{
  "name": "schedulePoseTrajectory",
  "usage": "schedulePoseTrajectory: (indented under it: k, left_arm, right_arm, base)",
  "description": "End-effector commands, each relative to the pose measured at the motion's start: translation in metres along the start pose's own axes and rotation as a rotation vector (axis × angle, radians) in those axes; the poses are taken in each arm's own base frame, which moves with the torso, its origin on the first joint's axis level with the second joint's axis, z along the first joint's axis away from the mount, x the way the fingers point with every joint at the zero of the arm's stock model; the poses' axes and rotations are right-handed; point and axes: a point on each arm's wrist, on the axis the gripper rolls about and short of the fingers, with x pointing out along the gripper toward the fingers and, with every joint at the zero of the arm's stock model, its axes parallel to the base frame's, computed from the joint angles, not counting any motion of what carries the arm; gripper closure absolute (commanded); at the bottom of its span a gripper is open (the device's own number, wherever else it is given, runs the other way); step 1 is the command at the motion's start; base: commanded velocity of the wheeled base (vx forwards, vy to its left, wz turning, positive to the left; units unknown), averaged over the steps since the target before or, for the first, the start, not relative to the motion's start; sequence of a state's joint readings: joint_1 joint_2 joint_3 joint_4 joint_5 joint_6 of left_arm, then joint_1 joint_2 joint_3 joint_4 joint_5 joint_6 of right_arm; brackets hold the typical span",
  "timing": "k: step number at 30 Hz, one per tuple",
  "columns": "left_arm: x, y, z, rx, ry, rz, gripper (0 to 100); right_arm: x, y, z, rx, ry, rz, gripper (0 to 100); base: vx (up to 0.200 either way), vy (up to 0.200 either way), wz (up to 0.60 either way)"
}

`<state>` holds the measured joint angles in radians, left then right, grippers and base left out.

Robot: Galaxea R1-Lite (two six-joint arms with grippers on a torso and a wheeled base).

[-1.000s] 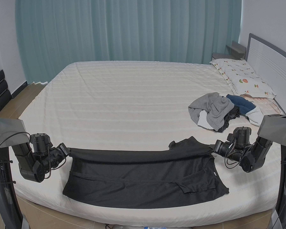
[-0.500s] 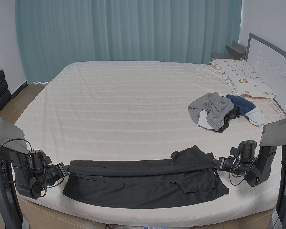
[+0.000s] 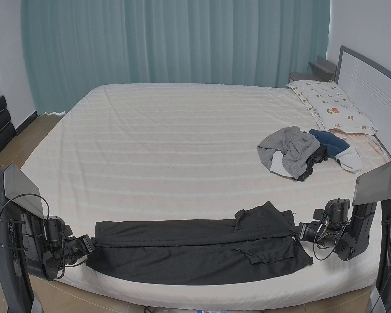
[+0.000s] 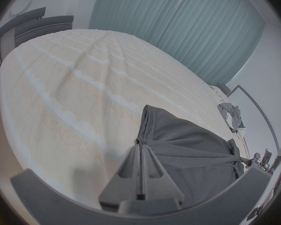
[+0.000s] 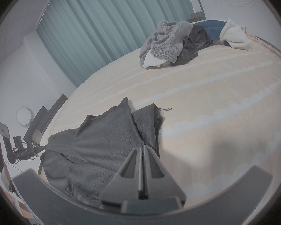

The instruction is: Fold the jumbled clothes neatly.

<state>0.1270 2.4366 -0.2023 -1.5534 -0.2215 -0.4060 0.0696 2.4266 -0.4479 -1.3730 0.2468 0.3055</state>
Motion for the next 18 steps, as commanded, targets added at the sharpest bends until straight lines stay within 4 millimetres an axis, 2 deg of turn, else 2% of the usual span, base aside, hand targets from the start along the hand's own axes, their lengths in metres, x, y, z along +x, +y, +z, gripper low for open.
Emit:
schedulePoseTrajectory:
  k: [1, 2, 3, 10, 15, 18]
  left_arm:
    - [-0.001, 0.001, -0.002, -0.003, 0.009, 0.003, 100]
    - [-0.001, 0.001, -0.002, -0.003, 0.009, 0.003, 100]
    - [-0.001, 0.001, -0.002, -0.003, 0.009, 0.003, 0]
    - [-0.004, -0.001, 0.001, -0.006, -0.008, -0.001, 0]
    - [-0.014, 0.002, 0.014, -0.025, -0.064, 0.003, 0]
    - [-0.024, 0.004, 0.031, -0.091, -0.132, -0.029, 0]
  right_arm:
    - [0.001, 0.0, -0.002, 0.0, 0.008, 0.0, 100]
    - [0.001, 0.0, -0.002, 0.001, 0.009, 0.001, 0]
    - [0.001, 0.001, -0.002, 0.003, 0.008, 0.002, 0]
    - [-0.001, 0.002, 0.005, 0.018, -0.031, 0.011, 0]
    - [-0.01, 0.001, 0.02, 0.106, -0.091, 0.015, 0]
    - [-0.016, -0.002, 0.03, 0.133, -0.127, 0.011, 0]
  base:
    - [0.0, 0.0, 0.0]
    - [0.0, 0.0, 0.0]
    - [0.0, 0.0, 0.0]
    - [0.0, 0.0, 0.0]
    - [0.0, 0.0, 0.0]
    - [0.0, 0.0, 0.0]
